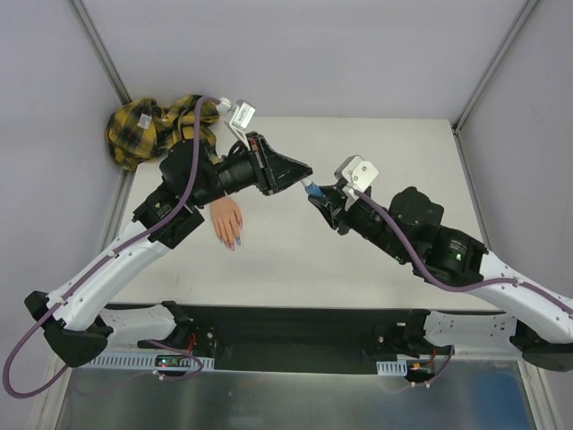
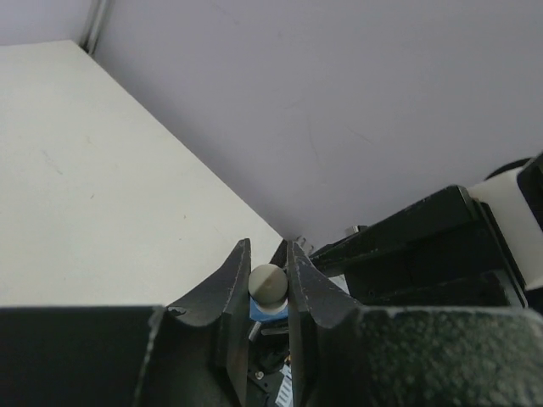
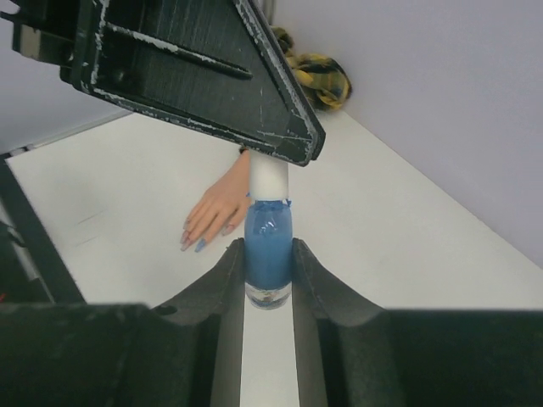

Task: Paint the nails

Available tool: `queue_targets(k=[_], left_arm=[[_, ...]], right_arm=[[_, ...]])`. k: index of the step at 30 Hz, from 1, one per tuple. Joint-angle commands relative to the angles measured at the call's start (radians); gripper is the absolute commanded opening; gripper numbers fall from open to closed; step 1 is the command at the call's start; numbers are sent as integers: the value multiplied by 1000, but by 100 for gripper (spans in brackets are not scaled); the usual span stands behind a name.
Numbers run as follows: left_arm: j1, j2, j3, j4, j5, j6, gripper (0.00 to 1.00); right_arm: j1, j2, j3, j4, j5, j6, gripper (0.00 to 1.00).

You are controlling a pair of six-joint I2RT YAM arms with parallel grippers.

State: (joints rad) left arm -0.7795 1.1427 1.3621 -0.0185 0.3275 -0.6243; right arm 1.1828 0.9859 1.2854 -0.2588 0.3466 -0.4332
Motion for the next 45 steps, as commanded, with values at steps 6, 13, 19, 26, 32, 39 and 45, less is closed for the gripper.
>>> queue_targets(k=[6,13,19,26,32,39,45], left_arm=[[-3,-123,-221,412,374,-175,0],[-6,-139,-397,833,495,-402,0],[-6,-172,-422,875,493,-403,0],[-4,-218,-296,476,365,-204,69],[-3,-261,-152,63,78,15,88],[-3,-172,-11,-113,-34,12,81],[-4,-95,46,-155,-87,34,76]], right_arm=[[3,-154,-60,185,-397,210,0],[-18,-185,-118,366,-765,427,0],[-26,-196,-166,461,-799,508,0],[-38,-205,-146,301,-663,397,0],[-38,-199,-87,130,-485,268,0],[-28,-150,-49,92,-203,108,0],[11,-82,-18,104,-42,7,0]])
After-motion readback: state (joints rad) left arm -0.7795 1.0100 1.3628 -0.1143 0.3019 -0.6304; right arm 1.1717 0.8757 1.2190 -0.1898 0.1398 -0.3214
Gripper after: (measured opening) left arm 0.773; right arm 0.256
